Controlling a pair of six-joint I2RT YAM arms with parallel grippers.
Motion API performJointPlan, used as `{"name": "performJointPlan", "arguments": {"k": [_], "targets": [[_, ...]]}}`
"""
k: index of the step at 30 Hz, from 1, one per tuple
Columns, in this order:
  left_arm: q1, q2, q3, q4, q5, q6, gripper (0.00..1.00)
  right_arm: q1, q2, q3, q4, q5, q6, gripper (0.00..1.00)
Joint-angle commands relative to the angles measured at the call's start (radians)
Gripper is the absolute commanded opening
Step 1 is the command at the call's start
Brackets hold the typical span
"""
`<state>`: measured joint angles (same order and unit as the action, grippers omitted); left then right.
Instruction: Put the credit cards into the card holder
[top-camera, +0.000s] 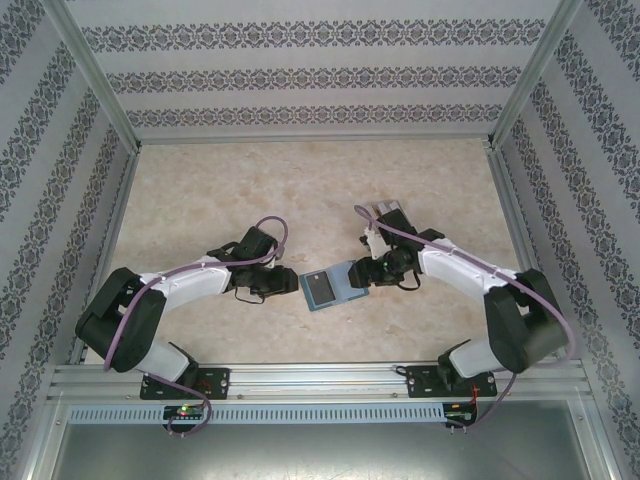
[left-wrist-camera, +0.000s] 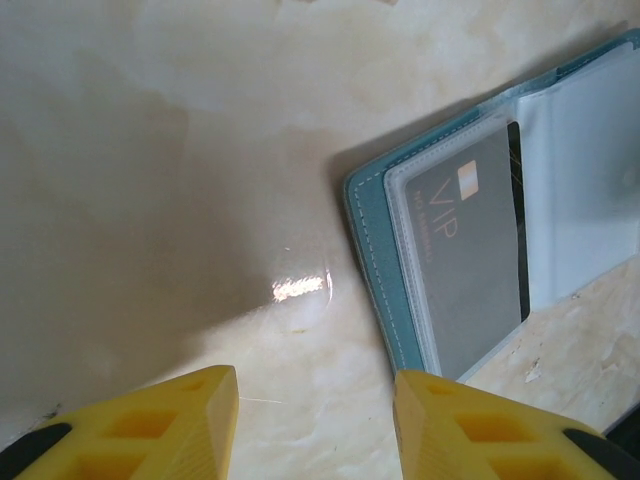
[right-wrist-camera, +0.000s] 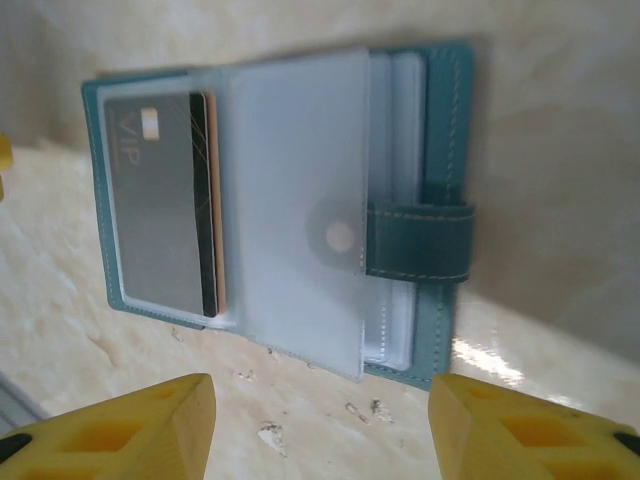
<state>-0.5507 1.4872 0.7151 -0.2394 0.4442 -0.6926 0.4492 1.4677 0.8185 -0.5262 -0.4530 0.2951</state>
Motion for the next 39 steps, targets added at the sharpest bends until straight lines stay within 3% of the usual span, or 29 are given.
{"name": "performJointPlan", "arguments": {"k": [1,12,23,34,39], "targets": [[-0.012,0.006,0.011,0.026,0.013,0.013,0.46,-0.012,0.042,-0.023,0.083,-0.144,0.037,0.59],[-0.011,-0.023,0.031,-0.022,-0.011,0.015,0.46,-0.016,0.15,-0.007,0.194,-0.263,0.059,0.53],[0.032,-0.051,0.029,-0.004,0.001,-0.01,0.47,0.04,0.122,-0.031,0.314,-0.343,0.114,0.51],[0.084,-0.031,0.054,0.017,0.015,-0.007,0.33,0.127,0.258,-0.016,0.427,-0.354,0.201,0.47],[0.082,-0.016,0.043,0.122,0.12,-0.058,0.23,0.128,0.302,-0.012,0.453,-0.364,0.231,0.45]]}}
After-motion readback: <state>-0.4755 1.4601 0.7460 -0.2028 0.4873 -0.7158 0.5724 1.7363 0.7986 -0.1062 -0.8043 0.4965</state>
